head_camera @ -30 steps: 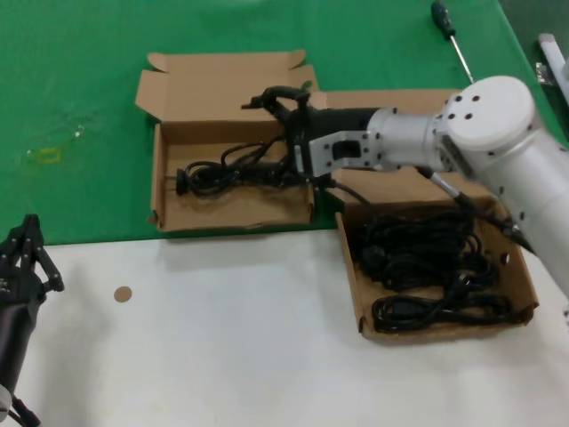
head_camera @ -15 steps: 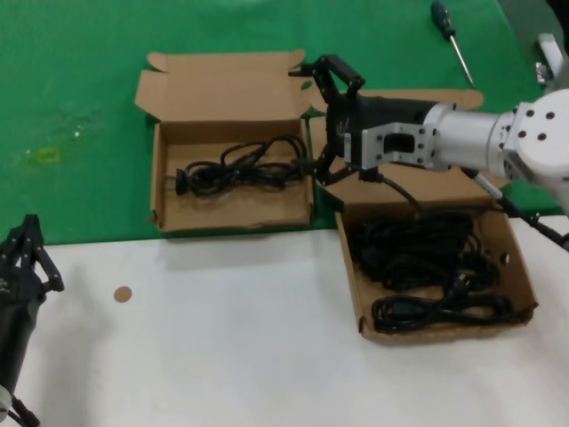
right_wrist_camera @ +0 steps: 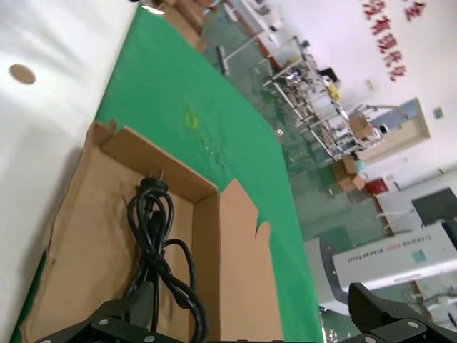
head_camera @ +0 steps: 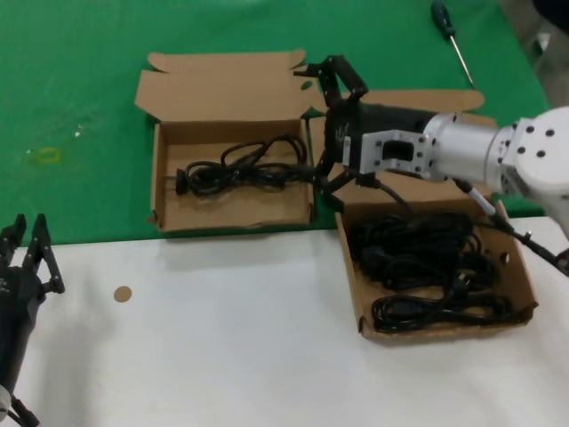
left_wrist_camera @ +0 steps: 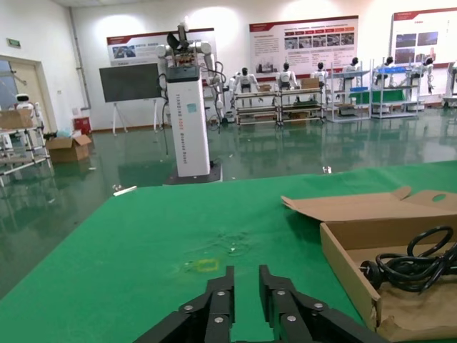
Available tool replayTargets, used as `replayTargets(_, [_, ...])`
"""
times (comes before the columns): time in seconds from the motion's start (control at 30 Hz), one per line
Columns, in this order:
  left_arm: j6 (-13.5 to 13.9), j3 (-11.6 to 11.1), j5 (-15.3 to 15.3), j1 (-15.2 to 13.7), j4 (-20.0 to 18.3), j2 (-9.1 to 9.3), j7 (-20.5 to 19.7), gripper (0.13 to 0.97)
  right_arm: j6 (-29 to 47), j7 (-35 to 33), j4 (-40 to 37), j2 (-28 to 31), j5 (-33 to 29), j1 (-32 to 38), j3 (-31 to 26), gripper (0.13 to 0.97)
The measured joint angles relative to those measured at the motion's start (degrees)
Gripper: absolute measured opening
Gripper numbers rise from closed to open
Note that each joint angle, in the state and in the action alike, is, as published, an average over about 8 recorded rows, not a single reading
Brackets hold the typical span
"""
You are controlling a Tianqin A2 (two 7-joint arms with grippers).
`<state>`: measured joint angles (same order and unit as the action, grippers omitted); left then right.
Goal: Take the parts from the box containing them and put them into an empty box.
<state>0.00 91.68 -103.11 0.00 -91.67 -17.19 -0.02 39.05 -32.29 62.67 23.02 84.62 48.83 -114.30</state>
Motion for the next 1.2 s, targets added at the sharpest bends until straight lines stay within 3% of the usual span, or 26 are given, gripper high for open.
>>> replayTargets(0.23, [0.0,0.0,0.0,0.0,0.0,0.0,0.0,0.257,-3.44,2.84,2.56,-0.51,1.63,-4.28,1.99,0.963])
replayTargets(0.37, [0.0,0.0,0.0,0.0,0.0,0.0,0.0,0.257,-5.59,4.62,4.15,-0.83,2.65,-6.97,3.24,0.964])
replayTargets(0.63, [0.0,0.0,-0.01,0.0,0.0,0.0,0.0,0.416,-9.98,8.25,7.41,-1.49,4.73,-12.47,5.78,0.966])
replayTargets(0.9, [0.0,0.0,-0.01,0.0,0.0,0.0,0.01,0.639,-14.35,11.87,10.66,-2.14,6.81,-17.94,8.32,0.966])
replayTargets(1.03, [0.0,0.0,-0.01,0.0,0.0,0.0,0.03,0.639,-16.55,13.69,12.3,-2.47,7.85,-20.69,9.59,0.966])
replayTargets(1.2, [0.0,0.0,-0.01,0.0,0.0,0.0,0.04,0.752,-19.28,15.95,14.33,-2.88,9.14,-24.1,11.17,0.966])
